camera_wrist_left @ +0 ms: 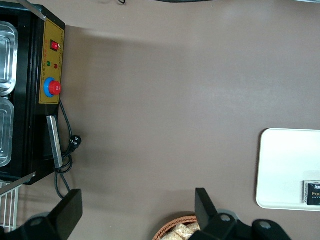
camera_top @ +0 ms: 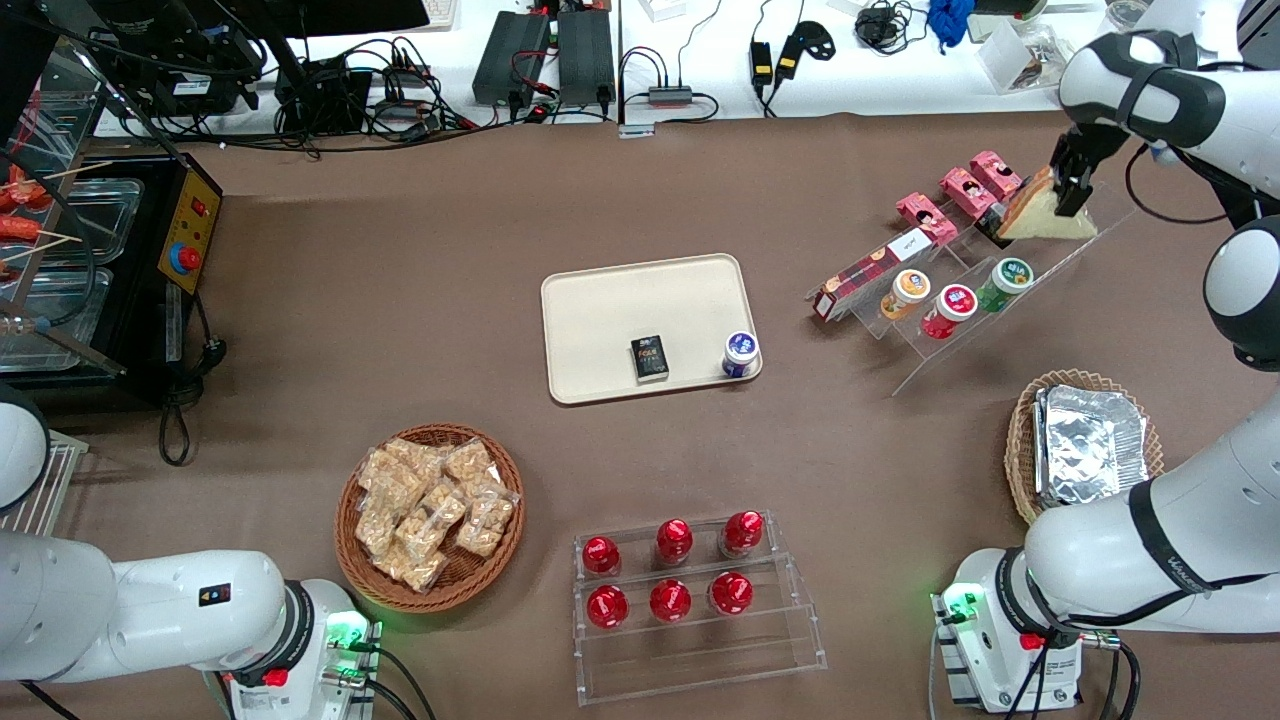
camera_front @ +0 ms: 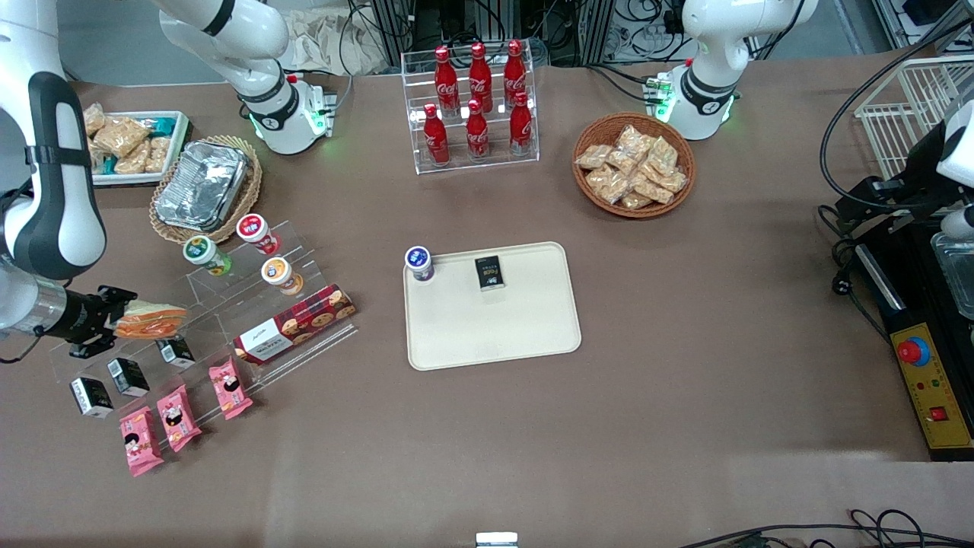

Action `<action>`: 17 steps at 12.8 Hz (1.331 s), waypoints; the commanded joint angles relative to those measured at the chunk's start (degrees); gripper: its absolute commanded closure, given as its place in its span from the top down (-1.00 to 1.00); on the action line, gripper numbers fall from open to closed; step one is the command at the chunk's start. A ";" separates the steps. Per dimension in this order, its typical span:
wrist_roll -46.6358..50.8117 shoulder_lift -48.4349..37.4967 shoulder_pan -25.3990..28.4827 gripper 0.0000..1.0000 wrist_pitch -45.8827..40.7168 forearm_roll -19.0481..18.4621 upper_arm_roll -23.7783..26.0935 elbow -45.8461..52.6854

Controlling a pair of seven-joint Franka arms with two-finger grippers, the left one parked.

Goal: Place sandwich on tray
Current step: 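Close the right gripper on the wrapped sandwich, then lift the sandwich up out of the acrylic rack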

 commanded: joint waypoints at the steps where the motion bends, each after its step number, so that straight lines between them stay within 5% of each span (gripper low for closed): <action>1: -8.72 -3.74 0.73 -1.00 -2.65 0.45 0.02 2.65; 5: -15.24 -5.77 6.43 -1.00 -7.83 0.89 0.11 7.31; 10: -22.62 -7.70 19.69 -1.00 -13.55 0.71 0.03 9.61; 12: -33.20 -7.88 22.86 -1.00 -15.13 0.80 -0.06 9.61; 14: -41.76 -8.06 23.93 -1.00 -17.50 1.06 0.11 9.61; 17: -52.31 -8.24 24.29 -1.00 -17.60 6.15 -0.06 9.61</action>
